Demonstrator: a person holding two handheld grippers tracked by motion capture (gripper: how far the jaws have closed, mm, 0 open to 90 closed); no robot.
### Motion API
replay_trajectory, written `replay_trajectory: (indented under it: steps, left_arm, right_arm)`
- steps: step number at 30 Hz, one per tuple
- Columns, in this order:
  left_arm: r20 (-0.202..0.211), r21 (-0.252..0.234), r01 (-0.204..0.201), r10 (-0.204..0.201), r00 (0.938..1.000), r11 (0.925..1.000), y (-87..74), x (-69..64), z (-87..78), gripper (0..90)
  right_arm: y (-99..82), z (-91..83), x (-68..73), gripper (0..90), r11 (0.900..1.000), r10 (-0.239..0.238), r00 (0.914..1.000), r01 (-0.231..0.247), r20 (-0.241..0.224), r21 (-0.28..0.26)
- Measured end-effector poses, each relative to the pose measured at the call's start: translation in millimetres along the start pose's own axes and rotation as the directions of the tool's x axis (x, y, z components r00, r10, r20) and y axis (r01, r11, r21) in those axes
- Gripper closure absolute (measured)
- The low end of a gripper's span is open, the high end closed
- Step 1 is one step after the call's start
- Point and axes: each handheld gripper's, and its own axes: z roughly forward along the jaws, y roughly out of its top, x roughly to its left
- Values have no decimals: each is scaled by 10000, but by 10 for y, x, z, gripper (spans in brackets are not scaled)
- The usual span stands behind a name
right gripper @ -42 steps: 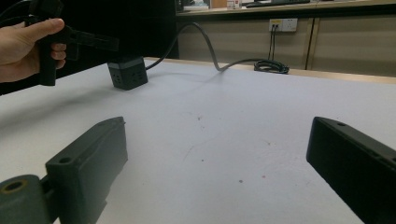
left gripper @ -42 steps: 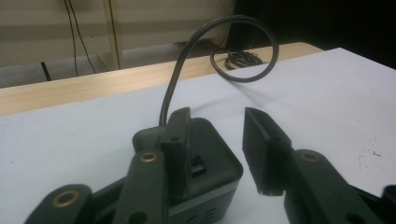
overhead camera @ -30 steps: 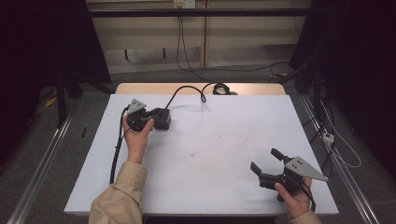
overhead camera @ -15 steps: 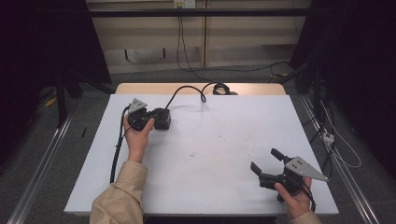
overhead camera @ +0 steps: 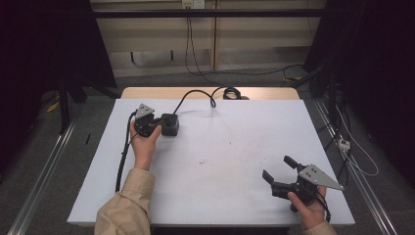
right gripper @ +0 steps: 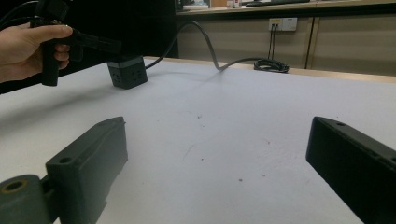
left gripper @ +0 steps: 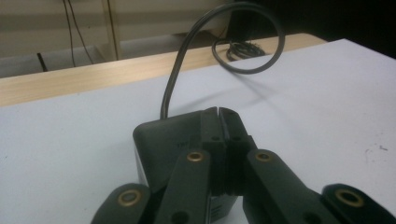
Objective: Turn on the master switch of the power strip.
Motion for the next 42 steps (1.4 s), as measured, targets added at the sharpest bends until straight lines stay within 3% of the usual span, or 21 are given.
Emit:
replay_trajectory:
  steps: [4,18,19,22,42]
  left_arm:
    - [-83,165,-35,37,10000,9999,-8,0,3,900]
    - [-341,78,72,-69,9994,9999,-20,31,-5,900]
    - [-362,-23,212,-213,9991,9998,-23,22,2,900]
    - [-348,127,14,-9,9994,9999,-24,33,1,900]
    - [-475,212,-66,77,9988,9998,-38,33,16,900]
  right_arm:
    - [0,0,-1,51,10000,4,10000,-4,-2,-5]
    - [0,-1,-2,51,10000,-17,10000,17,-8,-5]
    - [0,-1,-3,52,10000,-19,10000,19,-7,-7]
    - [0,-1,-2,52,10000,-4,10000,4,-6,-2]
    - [-1,-3,-4,52,10000,-10,10000,10,-9,-18]
